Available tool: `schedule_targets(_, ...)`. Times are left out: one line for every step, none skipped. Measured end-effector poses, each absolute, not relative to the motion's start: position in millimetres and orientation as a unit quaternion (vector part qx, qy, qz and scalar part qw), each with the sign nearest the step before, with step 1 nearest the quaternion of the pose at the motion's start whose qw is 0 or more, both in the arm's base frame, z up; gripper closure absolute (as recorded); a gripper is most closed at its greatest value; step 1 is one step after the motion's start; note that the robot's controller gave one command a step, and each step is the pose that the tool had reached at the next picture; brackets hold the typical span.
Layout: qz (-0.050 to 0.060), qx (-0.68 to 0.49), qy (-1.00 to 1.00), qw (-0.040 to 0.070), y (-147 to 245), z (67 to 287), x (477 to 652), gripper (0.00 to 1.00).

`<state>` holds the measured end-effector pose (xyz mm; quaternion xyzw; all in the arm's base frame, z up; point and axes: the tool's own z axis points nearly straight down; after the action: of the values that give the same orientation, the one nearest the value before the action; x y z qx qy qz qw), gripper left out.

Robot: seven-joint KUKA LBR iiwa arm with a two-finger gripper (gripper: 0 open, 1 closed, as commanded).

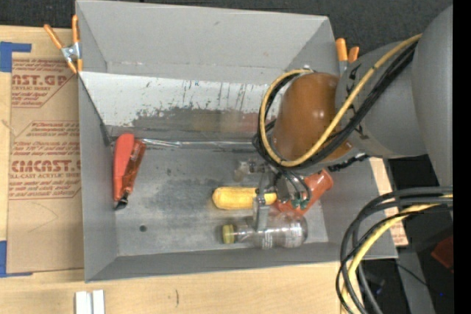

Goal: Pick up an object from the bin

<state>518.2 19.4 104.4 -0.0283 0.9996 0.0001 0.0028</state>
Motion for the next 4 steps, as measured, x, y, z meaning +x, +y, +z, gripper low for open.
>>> schedule_targets(0.002,-0.039,0.999,0.004,18,73,528.5,1.00)
schedule_targets(0.002,-0.039,0.999,0.004,18,73,528.6,1.00)
schedule_targets(0.002,-0.039,0.999,0.004,18,79,527.7,1.00)
schedule_targets(0.002,-0.039,0.999,0.002,18,96,526.3,1.00)
